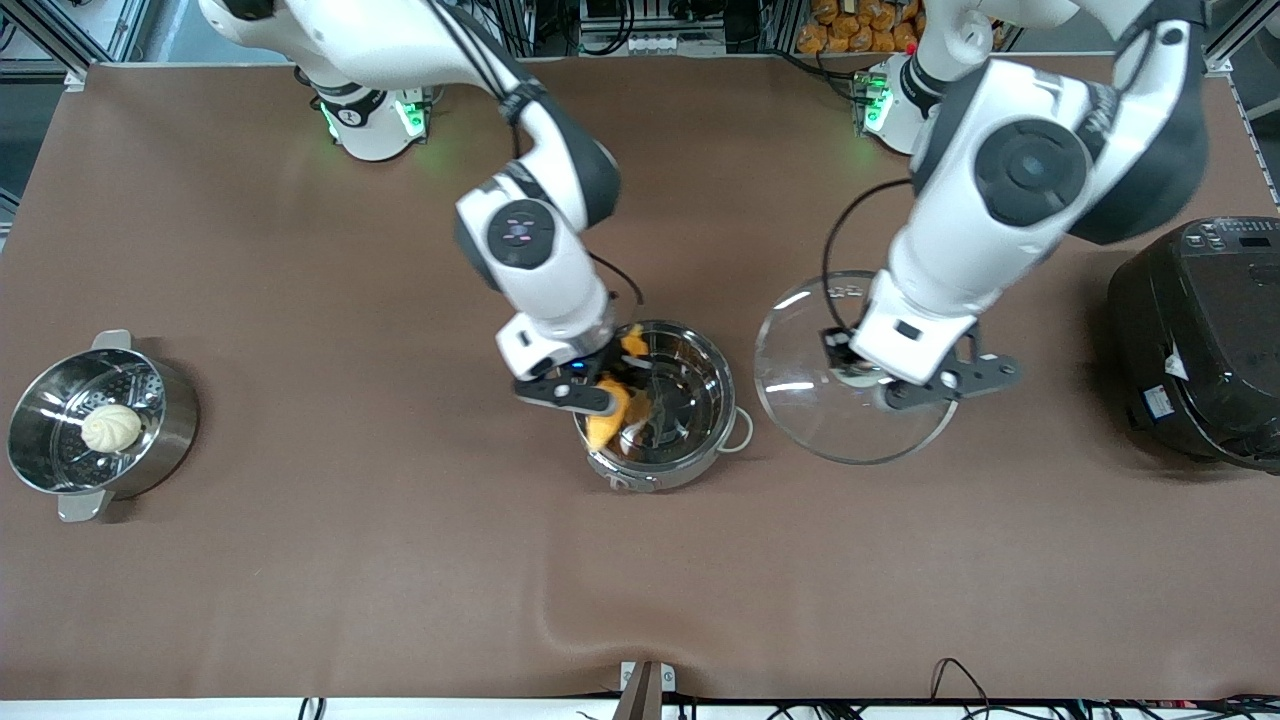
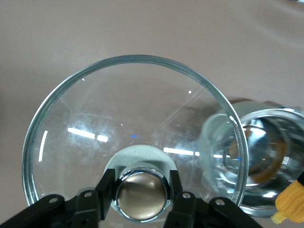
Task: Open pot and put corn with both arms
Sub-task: 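Lower the corn into the pot and open the right gripper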
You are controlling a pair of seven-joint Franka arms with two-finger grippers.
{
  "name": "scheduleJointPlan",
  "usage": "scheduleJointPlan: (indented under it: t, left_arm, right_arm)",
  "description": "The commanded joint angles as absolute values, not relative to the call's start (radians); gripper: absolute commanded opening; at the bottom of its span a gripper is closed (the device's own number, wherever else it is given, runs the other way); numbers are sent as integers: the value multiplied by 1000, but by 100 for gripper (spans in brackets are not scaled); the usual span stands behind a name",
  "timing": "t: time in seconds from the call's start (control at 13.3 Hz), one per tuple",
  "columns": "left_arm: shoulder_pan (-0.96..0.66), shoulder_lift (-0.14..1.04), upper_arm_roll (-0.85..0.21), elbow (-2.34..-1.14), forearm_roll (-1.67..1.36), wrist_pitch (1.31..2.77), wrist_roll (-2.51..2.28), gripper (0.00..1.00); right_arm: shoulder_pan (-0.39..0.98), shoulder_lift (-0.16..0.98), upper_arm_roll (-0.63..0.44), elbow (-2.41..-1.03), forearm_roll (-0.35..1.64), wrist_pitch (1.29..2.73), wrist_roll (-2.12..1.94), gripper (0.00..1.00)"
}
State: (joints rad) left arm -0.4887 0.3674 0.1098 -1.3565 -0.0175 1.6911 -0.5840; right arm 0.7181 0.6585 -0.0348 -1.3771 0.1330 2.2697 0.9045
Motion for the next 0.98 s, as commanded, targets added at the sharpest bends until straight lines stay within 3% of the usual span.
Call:
scheduleJointPlan:
  t: [0.0,0.15,0.23,0.6,0.9]
  left_arm:
    - [-445,261,95,-1601,35,1845,-523,0]
    - [-427,221,95,-1766,35,2007,-517,0]
    - [-410,219,92,-1822,35,2066,-515,0]
    - [-393,294,94,-1980,34,2314,-517,0]
    - [-377,334,95,-2069,37,2468,-515,0]
  right_arm:
    - [744,738,-51,-1266,129,2264,957,27]
    - [753,738,-51,-1264,121,2257,977,79]
    - [761,736,-52,-1264,101,2252,976,100]
    - [718,687,-55,-1273,55,2122,954,100]
    - [551,569,-54,-1325,54,1942,702,100]
